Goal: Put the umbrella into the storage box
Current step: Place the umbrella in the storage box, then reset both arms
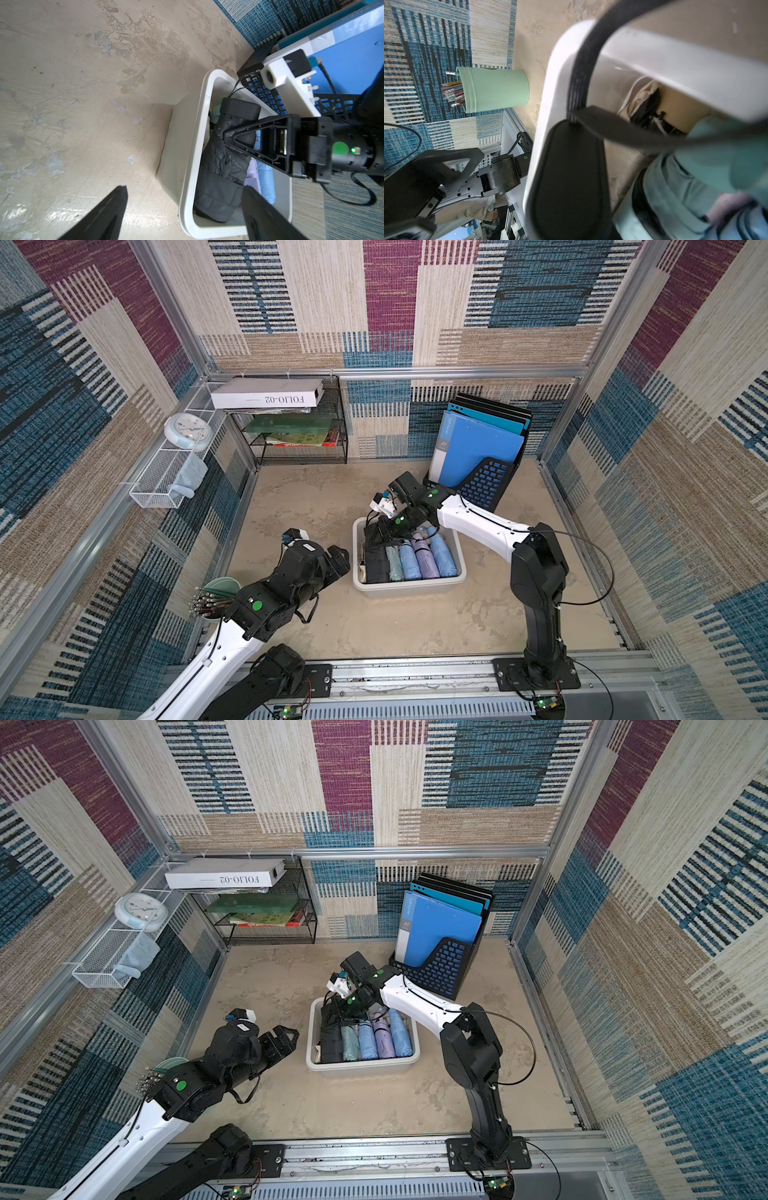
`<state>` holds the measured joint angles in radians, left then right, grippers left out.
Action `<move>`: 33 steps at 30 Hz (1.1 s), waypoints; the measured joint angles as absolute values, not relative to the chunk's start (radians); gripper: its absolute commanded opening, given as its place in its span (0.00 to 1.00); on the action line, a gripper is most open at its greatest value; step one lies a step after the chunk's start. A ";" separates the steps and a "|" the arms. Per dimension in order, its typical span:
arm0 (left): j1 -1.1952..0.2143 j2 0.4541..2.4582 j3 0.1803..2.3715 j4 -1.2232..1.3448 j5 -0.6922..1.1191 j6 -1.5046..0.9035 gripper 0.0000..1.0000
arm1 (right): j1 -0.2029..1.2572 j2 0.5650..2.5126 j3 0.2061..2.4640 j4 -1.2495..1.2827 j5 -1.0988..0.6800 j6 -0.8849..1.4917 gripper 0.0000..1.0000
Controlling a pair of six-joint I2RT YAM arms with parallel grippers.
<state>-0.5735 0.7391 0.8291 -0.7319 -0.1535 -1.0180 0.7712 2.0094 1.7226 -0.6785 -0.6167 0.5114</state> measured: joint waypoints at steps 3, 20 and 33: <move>-0.571 0.743 0.818 -0.730 -0.150 -1.018 0.89 | 0.777 2.020 1.738 -0.691 -0.576 0.494 0.53; -0.435 0.828 0.853 -0.708 -0.191 -0.883 0.89 | 0.760 1.498 1.414 -0.570 -0.101 0.433 0.78; -0.308 0.974 0.663 -0.331 -0.340 -0.349 0.92 | 0.382 0.985 0.780 -0.262 0.453 0.257 0.95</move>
